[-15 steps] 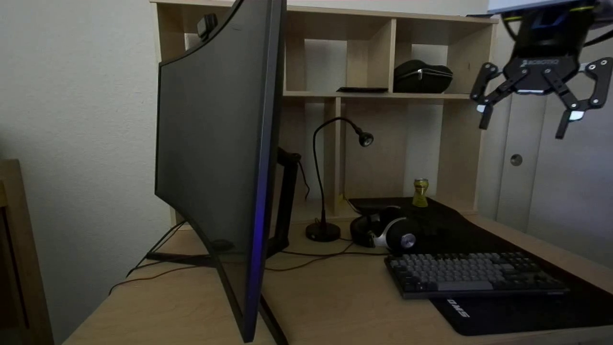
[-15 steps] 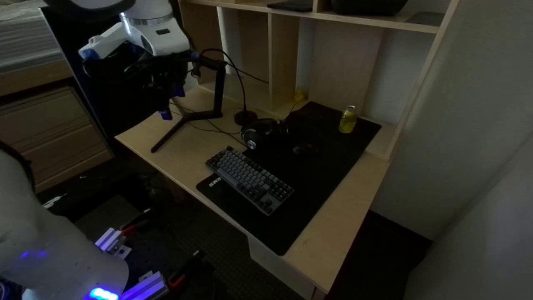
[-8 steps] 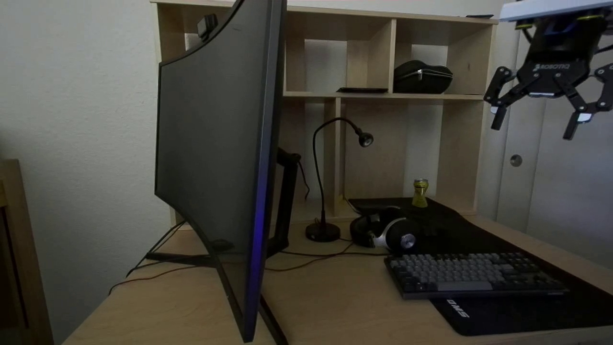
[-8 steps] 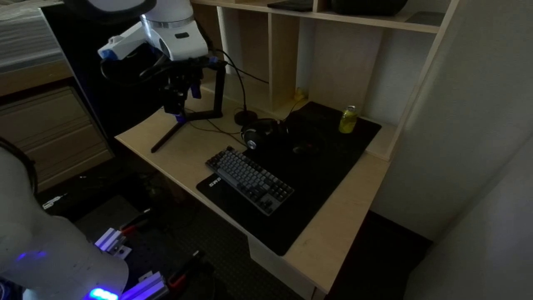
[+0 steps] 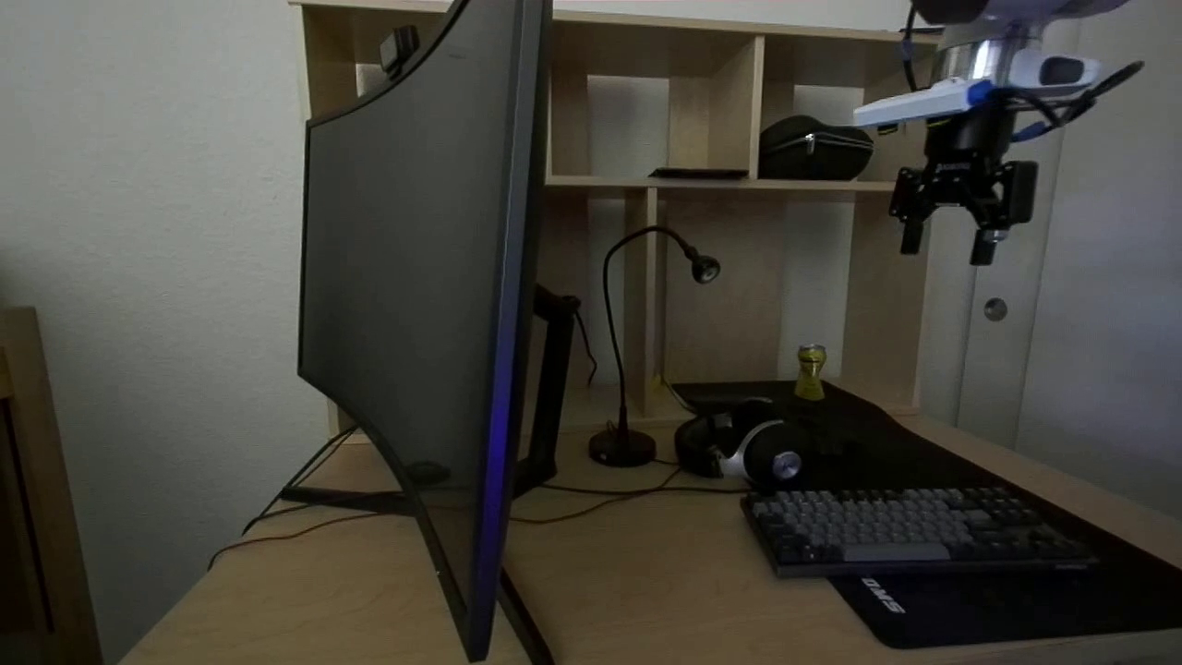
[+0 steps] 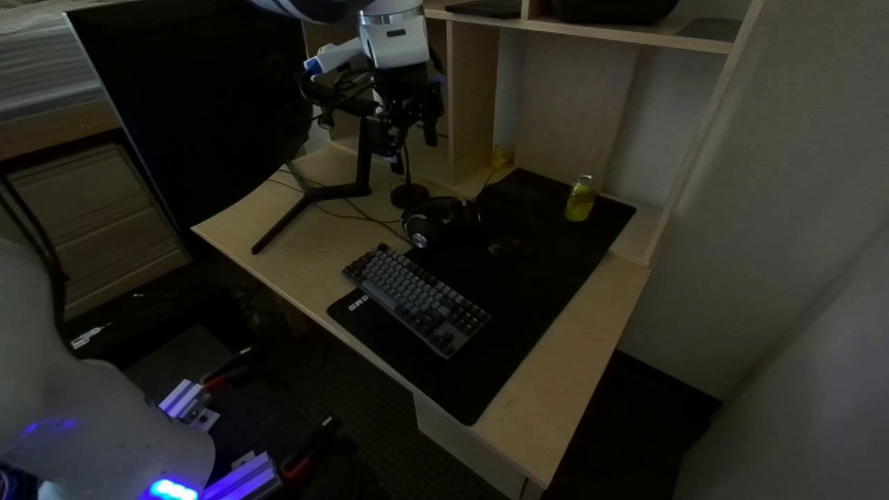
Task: Place the mouse to the right of the keyboard
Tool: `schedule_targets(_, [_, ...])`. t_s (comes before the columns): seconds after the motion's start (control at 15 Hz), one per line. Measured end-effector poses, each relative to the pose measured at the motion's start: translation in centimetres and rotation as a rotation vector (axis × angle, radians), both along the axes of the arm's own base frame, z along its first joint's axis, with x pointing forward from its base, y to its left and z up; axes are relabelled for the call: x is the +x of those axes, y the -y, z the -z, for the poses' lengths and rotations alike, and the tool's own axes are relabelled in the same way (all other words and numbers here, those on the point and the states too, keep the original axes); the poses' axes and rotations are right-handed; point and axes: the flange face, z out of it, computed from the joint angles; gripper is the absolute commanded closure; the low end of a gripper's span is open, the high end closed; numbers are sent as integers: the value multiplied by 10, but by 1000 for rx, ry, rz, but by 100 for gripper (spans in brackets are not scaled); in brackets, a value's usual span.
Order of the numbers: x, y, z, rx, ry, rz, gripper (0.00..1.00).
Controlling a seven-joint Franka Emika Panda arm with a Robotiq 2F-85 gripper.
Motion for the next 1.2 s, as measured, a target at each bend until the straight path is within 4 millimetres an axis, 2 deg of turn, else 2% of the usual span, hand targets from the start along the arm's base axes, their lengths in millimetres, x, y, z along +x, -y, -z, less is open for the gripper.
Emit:
schedule_targets(0.13, [13,-9,-7,7,-4,22,0])
schedule_targets(0.27, [14,-9,-8,7,-3,25,0])
schedule_targets(0.4, [16,-11,-3,31,-10,-2,0])
schedule_targets(0.53, [27,-4,7,36,-7,-67,0])
schedule_targets(0.6, [38,10,13,27,-8,-102,0])
schedule_targets(0.93, [95,104,35,-96,-43,-212,0])
schedule_targets(1.07, [115,122,43,-119,-47,-226,0])
schedule_targets(1.2, [124,124,46,-125,-47,-230,0])
